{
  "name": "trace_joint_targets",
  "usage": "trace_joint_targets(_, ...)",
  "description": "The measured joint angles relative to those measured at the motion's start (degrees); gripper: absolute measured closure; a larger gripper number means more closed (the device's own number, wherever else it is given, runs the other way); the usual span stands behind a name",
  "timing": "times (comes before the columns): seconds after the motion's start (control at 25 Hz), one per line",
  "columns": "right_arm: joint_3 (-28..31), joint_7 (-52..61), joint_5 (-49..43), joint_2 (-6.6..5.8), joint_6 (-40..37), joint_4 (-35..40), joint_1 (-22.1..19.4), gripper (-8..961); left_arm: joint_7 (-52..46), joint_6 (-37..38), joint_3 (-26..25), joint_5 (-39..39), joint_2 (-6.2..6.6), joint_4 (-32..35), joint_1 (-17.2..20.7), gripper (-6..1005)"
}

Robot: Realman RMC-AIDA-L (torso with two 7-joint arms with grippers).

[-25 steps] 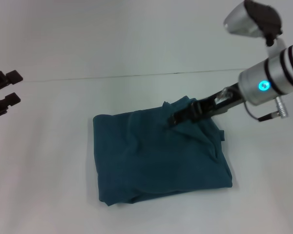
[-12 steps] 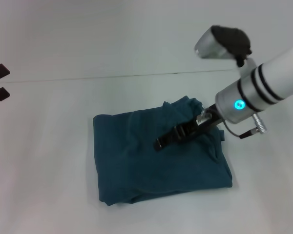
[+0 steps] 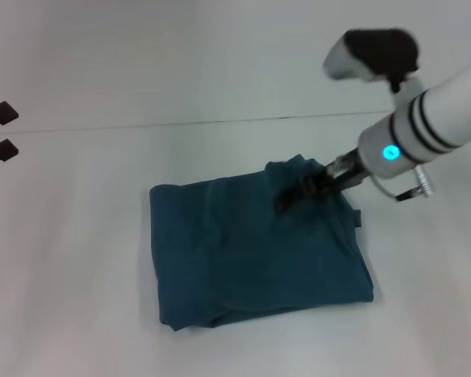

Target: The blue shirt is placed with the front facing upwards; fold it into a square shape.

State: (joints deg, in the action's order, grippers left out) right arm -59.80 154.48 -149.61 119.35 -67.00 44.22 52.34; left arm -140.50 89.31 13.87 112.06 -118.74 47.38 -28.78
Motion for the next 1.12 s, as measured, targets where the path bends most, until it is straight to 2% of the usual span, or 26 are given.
trace_joint_targets(0.24,0.4,5.2,-5.6,0.04,1.0,9.1,-4.4,87,0.1,-0.2,0.3,0.0,-0.13,-0.1,-0.3,244)
trace_joint_targets(0.48,1.2,3.8,0.6,-0.83,-0.4,12.3,-6.6,87,0.1,-0.3,0.5,0.0,-0.12,-0.1,-0.4,244)
trace_joint_targets(0.72,1.2,-0.8,11.0,-1.35,-2.1,6.4,-4.6,87,0.2,-0.2,0.5,0.0,-0.19,-0.1,-0.4,244)
trace_joint_targets(0.92,1.1,-3.1,12.1,-0.76,6.3,-4.1,-2.2,87,0.4,-0.4,0.5,0.0,-0.43,-0.1,-0.4,244)
trace_joint_targets(1.12,0.5,-2.9,9.0,-0.47,14.0,-7.8,-1.8,87,0.4,-0.4,0.6,0.0,-0.46,-0.1,-0.4,244)
